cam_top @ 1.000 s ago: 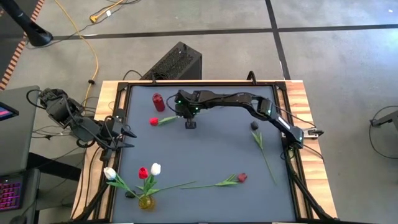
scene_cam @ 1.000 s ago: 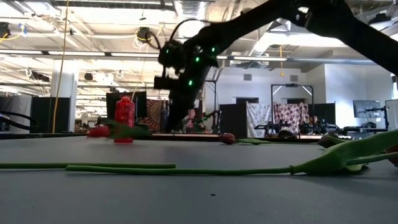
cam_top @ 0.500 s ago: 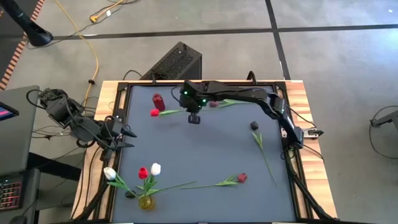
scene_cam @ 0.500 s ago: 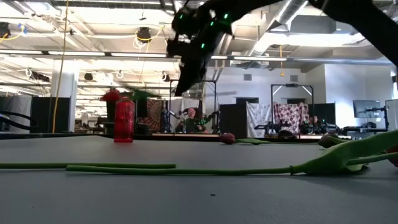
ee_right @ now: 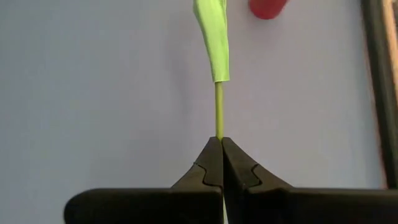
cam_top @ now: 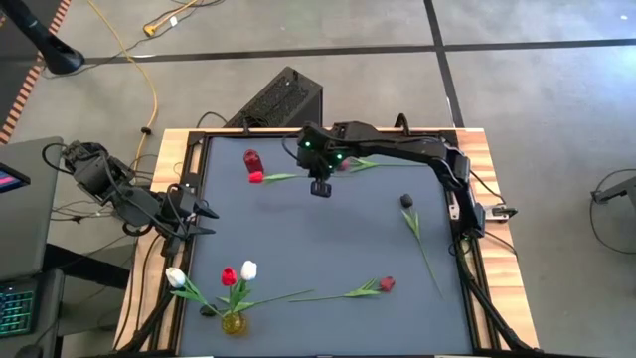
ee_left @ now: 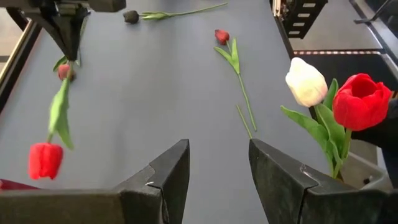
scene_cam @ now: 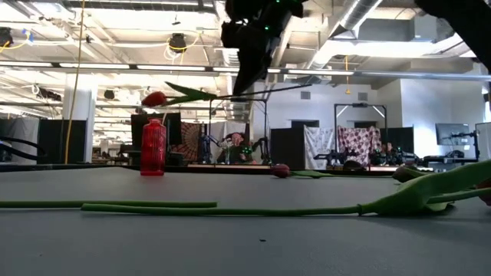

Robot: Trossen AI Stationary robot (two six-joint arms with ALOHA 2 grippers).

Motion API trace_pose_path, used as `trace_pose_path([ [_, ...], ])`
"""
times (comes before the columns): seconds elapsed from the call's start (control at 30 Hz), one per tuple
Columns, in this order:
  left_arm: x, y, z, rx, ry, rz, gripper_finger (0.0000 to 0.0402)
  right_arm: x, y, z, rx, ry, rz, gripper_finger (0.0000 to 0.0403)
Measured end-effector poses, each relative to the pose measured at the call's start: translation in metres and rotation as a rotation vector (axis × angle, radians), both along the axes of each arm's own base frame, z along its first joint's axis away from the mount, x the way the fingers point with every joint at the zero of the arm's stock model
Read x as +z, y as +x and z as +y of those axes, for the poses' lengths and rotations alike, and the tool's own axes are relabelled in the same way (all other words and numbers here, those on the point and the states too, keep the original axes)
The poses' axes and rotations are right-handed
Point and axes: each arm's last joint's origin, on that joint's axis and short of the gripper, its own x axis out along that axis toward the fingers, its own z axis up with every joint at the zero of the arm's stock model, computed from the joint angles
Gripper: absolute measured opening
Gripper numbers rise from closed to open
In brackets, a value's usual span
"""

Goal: Sort flowers into vase by color
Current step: Put the red tulip into the yellow vase

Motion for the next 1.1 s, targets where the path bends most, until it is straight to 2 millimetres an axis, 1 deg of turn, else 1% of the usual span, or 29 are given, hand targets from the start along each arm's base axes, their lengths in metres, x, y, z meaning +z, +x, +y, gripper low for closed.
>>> trace_pose_path([
  [0.17, 0.000, 0.000, 0.000, 0.005, -0.006, 0.001, 0.0154, 0.008, -0.010, 0.007, -0.007, -0.028, -0.012, 0.0016],
  [0.27, 0.000, 0.000, 0.000, 0.006, -0.006, 0.000, 0.0154, 0.004, -0.023, 0.012, -0.028, -0.017, -0.018, 0.0016],
  [0.37, 0.000, 0.000, 0.000, 0.007, -0.005, 0.000, 0.0154, -0.004, -0.040, 0.016, -0.064, -0.011, -0.092, 0.0016],
  [0.47, 0.000, 0.000, 0.000, 0.008, 0.000, -0.002, 0.0154, -0.013, -0.058, 0.023, -0.102, -0.009, -0.226, 0.0016],
  [0.57, 0.000, 0.000, 0.000, 0.007, 0.007, -0.004, 0.0154, -0.018, -0.072, 0.034, -0.125, 0.005, -0.399, 0.0016],
  [0.73, 0.001, 0.001, 0.002, 0.042, 0.059, -0.031, 0.0154, -0.018, -0.088, 0.059, -0.112, -0.037, -0.616, 0.0016],
  [0.9, 0.001, 0.004, 0.003, 0.089, 0.109, -0.083, 0.0154, -0.013, -0.094, 0.081, -0.099, -0.070, -0.817, 0.0016],
  [1.1, -0.011, 0.013, -0.004, 0.050, 0.138, -0.160, 0.0154, -0.001, -0.091, 0.099, -0.076, -0.059, -1.075, 0.0016],
])
